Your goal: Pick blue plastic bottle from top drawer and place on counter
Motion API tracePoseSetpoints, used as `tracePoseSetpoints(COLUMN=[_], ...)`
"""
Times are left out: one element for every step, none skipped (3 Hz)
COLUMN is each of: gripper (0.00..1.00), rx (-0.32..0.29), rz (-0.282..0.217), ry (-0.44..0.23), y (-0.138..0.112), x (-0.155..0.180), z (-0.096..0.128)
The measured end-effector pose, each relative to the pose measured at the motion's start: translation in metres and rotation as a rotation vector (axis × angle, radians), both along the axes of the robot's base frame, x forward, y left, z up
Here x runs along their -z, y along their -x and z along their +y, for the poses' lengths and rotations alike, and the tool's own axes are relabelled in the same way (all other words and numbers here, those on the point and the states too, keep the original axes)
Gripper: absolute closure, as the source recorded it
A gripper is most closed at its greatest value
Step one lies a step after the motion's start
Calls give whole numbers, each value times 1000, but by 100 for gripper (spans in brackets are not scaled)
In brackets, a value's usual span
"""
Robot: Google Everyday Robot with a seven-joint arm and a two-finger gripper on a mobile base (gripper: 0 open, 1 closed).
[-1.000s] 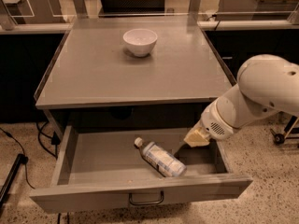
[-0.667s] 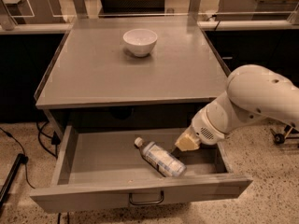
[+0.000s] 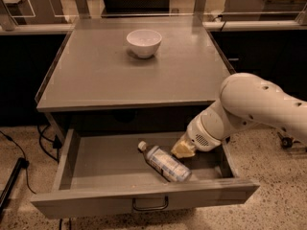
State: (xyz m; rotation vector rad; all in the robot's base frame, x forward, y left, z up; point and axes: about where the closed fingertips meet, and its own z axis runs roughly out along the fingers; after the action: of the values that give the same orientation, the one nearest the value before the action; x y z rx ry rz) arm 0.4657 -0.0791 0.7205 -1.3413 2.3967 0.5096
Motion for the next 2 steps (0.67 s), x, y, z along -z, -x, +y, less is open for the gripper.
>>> tracePoseSetpoints(gripper=[28,18], rx=[-10,-13], rz=[4,8], ry=[-6,-20], y=[-2,-8], x=[8,28], z=[8,12])
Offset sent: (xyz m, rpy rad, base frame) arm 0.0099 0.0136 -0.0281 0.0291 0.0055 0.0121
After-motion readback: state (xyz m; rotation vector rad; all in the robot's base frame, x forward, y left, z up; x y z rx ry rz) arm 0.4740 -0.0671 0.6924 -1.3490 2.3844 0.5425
